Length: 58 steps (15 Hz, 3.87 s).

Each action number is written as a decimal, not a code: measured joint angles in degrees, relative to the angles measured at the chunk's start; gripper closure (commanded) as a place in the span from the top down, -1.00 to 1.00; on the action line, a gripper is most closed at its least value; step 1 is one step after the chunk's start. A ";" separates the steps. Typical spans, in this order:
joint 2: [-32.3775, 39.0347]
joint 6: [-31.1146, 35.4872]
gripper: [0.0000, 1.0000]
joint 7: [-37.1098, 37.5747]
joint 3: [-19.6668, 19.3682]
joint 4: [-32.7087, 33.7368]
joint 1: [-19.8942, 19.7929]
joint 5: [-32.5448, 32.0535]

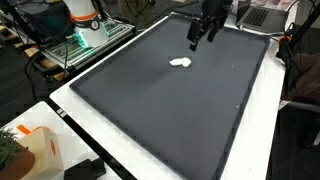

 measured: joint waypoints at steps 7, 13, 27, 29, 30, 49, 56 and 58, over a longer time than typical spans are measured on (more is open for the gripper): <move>-15.13 5.49 1.00 3.62 0.86 -18.69 1.28 -1.91; -16.76 5.99 1.00 3.86 0.88 -20.52 1.29 -1.97; -41.18 2.90 1.00 3.37 6.33 -42.78 1.19 7.47; -47.45 2.03 1.00 2.28 7.08 -45.84 1.21 8.26; -49.64 1.89 1.00 1.99 7.19 -46.91 1.21 8.34; -53.02 1.77 1.00 2.80 11.99 -48.45 1.93 16.64; -53.18 1.77 0.16 3.70 12.56 -48.43 1.93 18.59; -53.18 1.77 -0.16 3.74 12.57 -48.39 1.93 18.70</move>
